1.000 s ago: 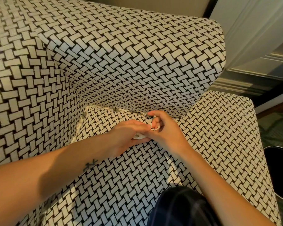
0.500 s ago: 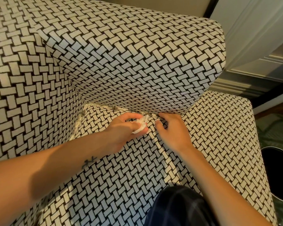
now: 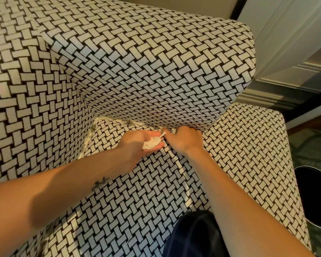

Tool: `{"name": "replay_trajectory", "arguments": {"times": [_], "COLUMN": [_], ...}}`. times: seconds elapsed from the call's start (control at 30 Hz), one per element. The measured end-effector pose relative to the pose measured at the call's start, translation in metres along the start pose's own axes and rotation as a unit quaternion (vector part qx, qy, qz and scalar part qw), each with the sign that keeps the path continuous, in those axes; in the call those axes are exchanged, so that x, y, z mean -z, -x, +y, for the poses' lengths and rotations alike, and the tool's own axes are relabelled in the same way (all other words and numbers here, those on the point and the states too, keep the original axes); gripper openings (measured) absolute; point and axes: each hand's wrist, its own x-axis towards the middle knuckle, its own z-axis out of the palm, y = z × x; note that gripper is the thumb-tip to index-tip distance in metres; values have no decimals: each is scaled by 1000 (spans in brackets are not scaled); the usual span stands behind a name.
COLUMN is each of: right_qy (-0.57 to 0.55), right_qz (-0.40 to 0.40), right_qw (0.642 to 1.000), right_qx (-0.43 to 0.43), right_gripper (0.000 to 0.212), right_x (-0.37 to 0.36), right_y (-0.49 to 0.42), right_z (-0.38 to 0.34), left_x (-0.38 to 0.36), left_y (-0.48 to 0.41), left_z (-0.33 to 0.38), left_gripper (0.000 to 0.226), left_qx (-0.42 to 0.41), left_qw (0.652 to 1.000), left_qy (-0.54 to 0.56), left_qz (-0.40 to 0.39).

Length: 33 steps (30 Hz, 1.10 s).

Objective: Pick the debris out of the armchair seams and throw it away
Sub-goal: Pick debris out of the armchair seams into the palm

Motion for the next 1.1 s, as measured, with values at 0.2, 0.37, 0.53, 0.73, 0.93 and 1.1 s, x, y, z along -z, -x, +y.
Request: {"name": "replay_trajectory", "arguments": {"times": [0.2,0.37,0.53,0.73,0.93,1.1], "right_qy": [-142,-126,-87,-125,-215,-322], "right_qz": [24,-31,30,55,49,61], "right_qw": [990,991,994,988,972,942], "right_qx": [-14,-32,-64,-69,-75,-70], "right_gripper": [63,69,65,54,44,48], "right_x": [-4,1,-13,-8,-7,-14], "right_y": [3,-3,-13,-5,-3,-5], "right_z": [11,4,-5,-1,5,8], "left_x": [-1,-2,0,1,2,1], "left_y": [0,3,4,5,2,3], "left_z": [2,3,3,2,1,2], "left_gripper": [35,35,36,34,35,33], "left_qx": [19,19,24,19,21,23], "left_qw": [999,998,998,999,999,998], "left_qy": [45,58,53,43,45,56], "left_qz": [9,5,-3,-12,-12,-6]}}
